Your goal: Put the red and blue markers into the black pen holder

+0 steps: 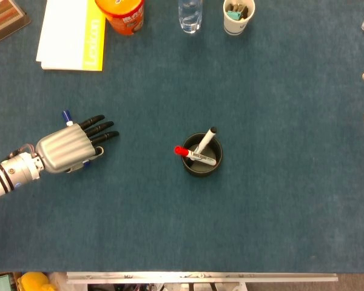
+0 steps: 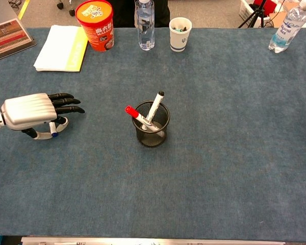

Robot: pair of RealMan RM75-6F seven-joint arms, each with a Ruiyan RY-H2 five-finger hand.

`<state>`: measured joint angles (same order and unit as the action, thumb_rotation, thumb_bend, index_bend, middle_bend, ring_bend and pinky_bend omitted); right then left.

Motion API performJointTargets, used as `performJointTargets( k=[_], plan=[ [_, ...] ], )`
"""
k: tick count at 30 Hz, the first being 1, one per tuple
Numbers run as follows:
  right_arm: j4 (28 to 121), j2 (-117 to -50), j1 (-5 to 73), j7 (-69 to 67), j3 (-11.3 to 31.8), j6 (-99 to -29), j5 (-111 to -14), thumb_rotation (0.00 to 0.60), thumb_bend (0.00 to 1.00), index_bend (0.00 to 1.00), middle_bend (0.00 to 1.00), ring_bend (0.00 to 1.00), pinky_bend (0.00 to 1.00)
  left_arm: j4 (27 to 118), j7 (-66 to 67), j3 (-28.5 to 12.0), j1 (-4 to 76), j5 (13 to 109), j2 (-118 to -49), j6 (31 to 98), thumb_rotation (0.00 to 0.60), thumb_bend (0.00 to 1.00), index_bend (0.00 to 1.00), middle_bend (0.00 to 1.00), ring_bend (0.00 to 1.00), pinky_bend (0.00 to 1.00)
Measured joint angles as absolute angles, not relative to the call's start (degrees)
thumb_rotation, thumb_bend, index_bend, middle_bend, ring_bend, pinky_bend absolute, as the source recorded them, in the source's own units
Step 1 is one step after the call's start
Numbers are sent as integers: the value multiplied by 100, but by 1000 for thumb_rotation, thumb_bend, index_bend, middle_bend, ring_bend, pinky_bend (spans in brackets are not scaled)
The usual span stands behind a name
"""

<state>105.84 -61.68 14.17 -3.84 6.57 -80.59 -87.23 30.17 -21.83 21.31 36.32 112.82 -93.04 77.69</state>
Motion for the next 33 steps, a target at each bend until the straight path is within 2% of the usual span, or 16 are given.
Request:
performJointTargets(
  k=[12,20,27,33],
  plan=[
    [10598,-6153,1383,-403,680,-8122,-8742,600,357,278,237,50,0,3196,-2199,2093,3641,11230,-9225,7754,600,277,597,106,0,79],
    [10587,-6172,1393,-433,698,-8120,-8762,600,357,278,237,50,0,3633,-2451,1959,3632,11069,-8967,7892,600,280,622,126,0,79],
    [10521,-6235,1450,-488,721,-8041,-8744,600,357,278,237,50,0,4588,-2782,1798,3648,10832,-8444,7973,600,281,628,133,0,79],
    [10454,-6302,1507,-543,735,-7976,-8747,600,357,278,237,50,0,5892,-3101,1634,3700,10544,-7788,7909,600,281,629,139,0,79]
  ],
)
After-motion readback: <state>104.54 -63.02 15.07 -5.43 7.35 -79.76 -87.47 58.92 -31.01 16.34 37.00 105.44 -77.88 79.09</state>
